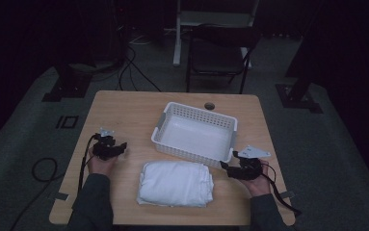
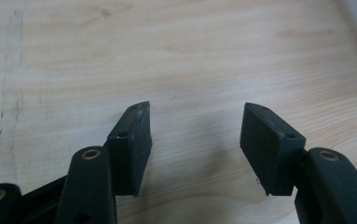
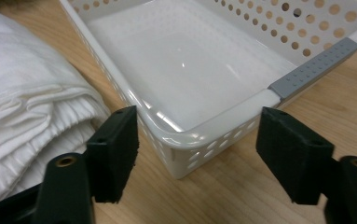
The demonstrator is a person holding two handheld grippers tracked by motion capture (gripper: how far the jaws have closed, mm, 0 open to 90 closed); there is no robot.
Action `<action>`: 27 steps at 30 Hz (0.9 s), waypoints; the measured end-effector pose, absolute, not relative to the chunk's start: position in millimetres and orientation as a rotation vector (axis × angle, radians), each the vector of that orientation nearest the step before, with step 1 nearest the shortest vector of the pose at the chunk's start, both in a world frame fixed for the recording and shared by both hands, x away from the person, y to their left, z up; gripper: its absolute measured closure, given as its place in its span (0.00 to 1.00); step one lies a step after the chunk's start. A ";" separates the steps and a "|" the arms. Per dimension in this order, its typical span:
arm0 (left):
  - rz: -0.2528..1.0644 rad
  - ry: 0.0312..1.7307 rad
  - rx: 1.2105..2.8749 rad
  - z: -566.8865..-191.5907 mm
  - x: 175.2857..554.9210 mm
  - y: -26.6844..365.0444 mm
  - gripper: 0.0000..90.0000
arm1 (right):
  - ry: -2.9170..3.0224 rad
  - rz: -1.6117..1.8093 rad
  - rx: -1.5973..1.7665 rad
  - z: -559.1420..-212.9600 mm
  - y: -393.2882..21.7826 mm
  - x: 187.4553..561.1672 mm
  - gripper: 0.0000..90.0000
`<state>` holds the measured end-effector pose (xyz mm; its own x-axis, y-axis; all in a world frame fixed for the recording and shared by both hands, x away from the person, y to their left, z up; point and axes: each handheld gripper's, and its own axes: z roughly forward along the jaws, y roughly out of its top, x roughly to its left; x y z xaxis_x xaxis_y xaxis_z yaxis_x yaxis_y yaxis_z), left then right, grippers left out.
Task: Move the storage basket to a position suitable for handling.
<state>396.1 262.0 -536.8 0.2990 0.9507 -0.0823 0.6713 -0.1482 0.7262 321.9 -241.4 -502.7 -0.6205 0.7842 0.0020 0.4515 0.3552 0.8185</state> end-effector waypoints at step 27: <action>0.435 1.234 1.843 -488.2 414.2 180.7 0.58 | 2.242 1.168 1.074 -502.7 -237.6 353.5 0.43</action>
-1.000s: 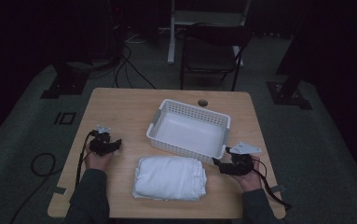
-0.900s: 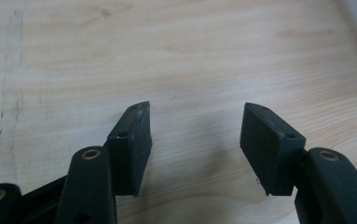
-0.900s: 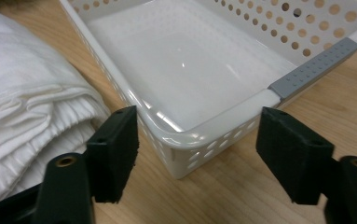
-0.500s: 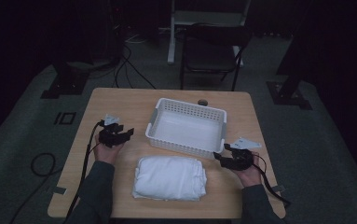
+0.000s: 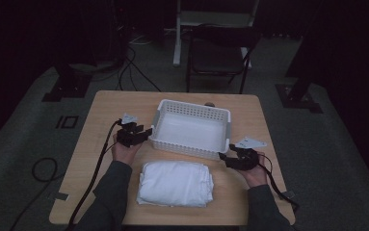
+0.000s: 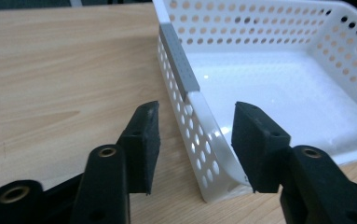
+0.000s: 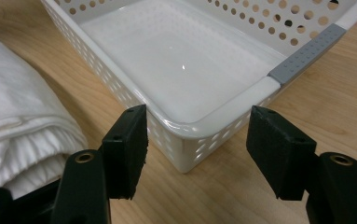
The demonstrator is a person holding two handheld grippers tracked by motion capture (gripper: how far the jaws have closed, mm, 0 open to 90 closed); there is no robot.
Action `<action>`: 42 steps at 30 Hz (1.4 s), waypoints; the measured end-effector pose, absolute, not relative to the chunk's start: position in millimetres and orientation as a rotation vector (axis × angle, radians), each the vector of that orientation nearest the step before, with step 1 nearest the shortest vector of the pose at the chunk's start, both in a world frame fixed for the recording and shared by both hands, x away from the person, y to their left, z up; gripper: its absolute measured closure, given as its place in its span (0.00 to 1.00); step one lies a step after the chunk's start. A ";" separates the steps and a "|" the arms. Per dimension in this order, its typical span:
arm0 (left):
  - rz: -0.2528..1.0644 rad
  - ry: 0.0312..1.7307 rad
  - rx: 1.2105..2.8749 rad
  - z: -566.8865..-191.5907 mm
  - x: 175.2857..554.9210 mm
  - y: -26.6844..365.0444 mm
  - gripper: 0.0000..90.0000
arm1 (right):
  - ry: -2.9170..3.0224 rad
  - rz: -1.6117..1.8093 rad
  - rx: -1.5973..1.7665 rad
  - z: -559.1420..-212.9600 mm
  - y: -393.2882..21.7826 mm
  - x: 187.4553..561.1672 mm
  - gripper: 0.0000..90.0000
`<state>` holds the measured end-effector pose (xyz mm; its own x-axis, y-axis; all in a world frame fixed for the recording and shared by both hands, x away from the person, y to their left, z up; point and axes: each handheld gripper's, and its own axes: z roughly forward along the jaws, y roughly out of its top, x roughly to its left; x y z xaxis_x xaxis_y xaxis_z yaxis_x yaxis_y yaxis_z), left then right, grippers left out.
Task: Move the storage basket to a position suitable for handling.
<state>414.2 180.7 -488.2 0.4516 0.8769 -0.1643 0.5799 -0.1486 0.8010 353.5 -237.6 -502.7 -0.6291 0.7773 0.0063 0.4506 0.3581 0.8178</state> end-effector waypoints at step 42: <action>0.531 1.216 1.932 -484.4 389.7 193.3 0.80 | 2.300 1.138 1.076 -509.0 -200.4 406.0 0.55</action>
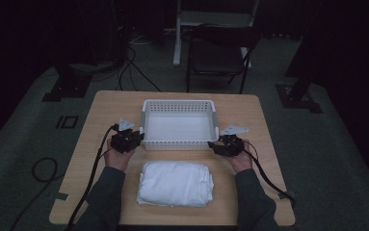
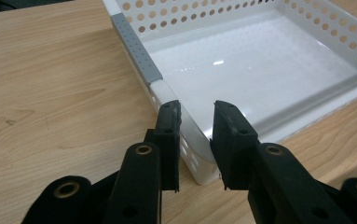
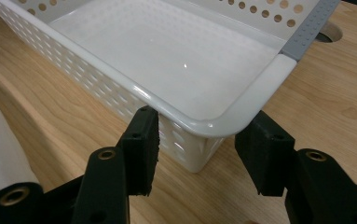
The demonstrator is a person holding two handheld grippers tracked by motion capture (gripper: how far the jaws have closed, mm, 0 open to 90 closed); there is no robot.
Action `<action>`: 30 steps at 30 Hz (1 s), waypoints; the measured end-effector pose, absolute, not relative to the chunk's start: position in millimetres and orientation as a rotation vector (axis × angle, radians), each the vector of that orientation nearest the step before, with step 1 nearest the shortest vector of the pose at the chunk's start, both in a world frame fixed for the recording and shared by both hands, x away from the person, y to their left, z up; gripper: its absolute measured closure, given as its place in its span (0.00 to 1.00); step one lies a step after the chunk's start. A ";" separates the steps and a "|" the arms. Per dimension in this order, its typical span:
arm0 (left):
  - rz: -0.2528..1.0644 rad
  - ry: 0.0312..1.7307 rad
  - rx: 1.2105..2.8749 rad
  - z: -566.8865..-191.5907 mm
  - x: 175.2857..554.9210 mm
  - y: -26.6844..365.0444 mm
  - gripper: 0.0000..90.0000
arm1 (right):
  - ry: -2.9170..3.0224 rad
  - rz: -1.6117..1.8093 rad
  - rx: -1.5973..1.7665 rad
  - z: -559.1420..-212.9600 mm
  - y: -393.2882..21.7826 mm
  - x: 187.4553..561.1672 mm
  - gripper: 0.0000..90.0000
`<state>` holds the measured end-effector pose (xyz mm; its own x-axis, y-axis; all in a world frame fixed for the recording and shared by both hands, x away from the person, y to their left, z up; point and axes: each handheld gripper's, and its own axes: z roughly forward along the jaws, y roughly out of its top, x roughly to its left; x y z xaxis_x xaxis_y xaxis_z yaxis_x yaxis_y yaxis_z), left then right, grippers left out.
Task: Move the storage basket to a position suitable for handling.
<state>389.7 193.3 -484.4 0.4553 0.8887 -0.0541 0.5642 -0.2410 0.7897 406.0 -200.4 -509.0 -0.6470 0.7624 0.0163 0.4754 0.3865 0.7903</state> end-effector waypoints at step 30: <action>0.596 1.228 1.885 -484.0 355.6 219.1 0.50 | 2.265 1.169 1.156 -503.7 -226.9 375.3 0.48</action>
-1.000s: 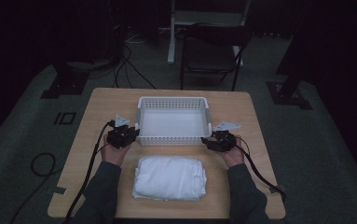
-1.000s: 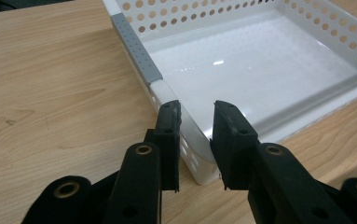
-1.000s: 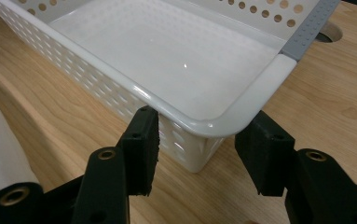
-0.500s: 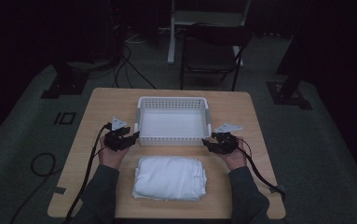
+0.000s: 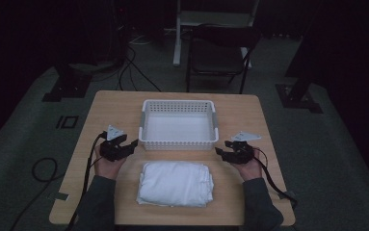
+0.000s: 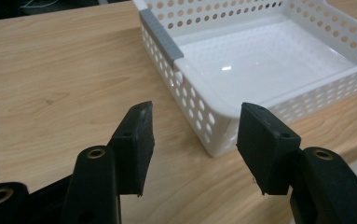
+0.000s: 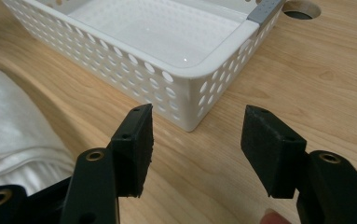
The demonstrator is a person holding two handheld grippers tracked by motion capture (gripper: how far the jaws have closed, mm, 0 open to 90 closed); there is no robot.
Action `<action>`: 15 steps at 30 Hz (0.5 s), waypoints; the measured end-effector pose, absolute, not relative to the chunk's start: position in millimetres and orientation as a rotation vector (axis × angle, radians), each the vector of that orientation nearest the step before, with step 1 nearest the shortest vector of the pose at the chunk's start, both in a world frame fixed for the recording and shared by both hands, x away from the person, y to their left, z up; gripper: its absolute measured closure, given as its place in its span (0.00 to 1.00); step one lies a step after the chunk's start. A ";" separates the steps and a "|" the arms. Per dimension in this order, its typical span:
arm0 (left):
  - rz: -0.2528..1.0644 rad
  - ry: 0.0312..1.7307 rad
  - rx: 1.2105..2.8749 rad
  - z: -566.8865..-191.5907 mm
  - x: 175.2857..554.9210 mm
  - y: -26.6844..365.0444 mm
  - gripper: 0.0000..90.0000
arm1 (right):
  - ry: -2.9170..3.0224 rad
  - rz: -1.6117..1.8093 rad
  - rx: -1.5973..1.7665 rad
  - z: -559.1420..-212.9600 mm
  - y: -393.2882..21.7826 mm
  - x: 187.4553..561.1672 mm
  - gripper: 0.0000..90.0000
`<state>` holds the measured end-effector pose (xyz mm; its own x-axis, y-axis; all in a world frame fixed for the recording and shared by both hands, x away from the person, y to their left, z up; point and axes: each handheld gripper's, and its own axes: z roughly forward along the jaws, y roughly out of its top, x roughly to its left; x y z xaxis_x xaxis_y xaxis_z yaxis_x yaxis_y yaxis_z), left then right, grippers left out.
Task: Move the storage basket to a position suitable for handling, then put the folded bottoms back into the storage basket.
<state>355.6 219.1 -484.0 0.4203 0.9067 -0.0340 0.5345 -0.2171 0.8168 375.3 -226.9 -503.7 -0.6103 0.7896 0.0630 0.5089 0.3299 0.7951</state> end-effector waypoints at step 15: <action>0.529 1.182 1.918 -482.6 328.2 214.9 0.42 | 2.259 1.189 1.147 -488.2 -223.3 345.0 0.30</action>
